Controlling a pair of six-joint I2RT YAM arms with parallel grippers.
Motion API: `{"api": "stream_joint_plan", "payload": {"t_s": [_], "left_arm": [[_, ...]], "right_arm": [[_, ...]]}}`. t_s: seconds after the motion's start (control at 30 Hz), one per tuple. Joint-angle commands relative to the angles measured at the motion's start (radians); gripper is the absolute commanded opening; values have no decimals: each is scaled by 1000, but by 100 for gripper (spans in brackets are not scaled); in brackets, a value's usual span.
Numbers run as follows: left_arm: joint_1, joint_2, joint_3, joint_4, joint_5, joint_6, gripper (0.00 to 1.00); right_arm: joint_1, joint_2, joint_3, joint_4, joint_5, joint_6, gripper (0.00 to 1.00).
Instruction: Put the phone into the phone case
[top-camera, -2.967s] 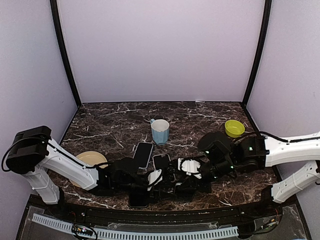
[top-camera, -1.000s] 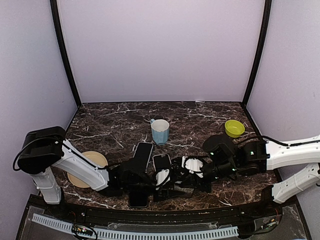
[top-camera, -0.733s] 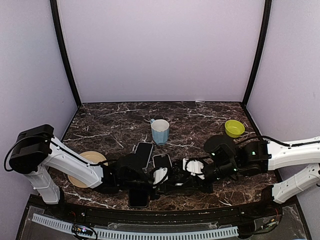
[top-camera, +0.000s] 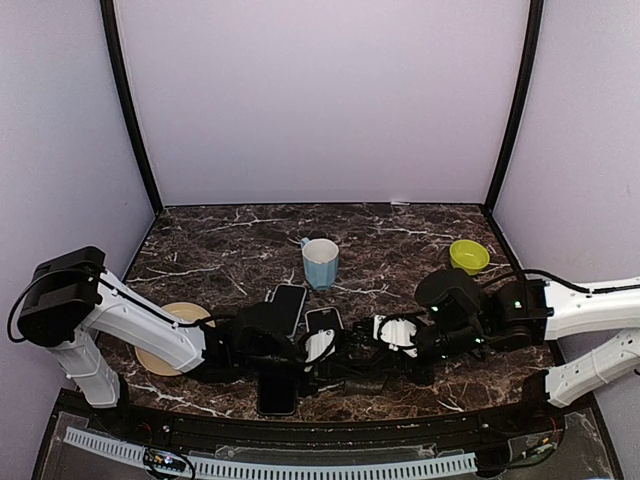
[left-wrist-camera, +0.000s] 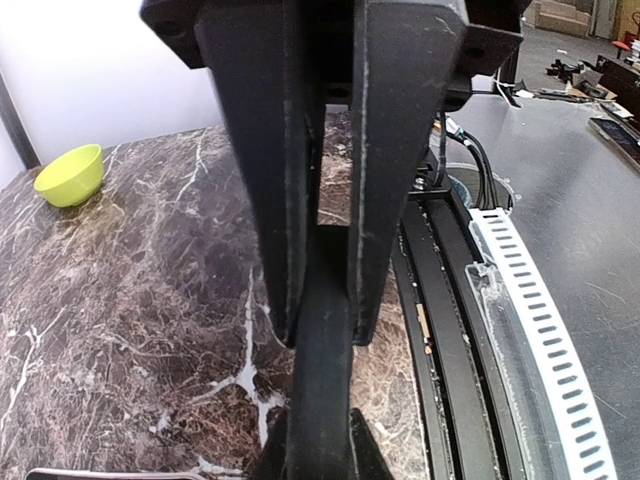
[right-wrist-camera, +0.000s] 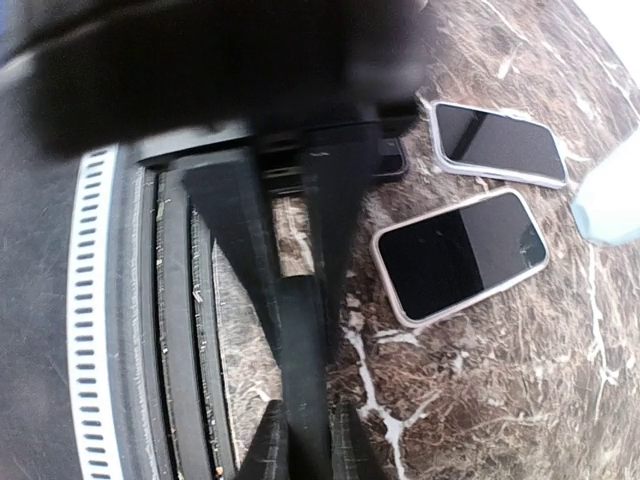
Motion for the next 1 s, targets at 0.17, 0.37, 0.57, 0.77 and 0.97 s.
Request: {"api": "stream_joint_plan", "payload": {"t_s": [0.17,0.37,0.57,0.77,0.97], "left_arm": [[11,-55,27,2,26,-149,0],[11,-79,63,-99,-32,-231,50],[11,-176,35,-269,-161,-224,60],[11,-285,1,-340,-221,-263,65],[14,-312,-12,-383,-241,-315,68]], "right_arm": [[-58,-21,73,-51,14,45,0],[-248,-1,157,-196,-229,48,0],[-412,42,211,-292,-471,82,0],[-470,138,218,-326,-692,81,0],[-532,312,237,-292,-653,41,0]]}}
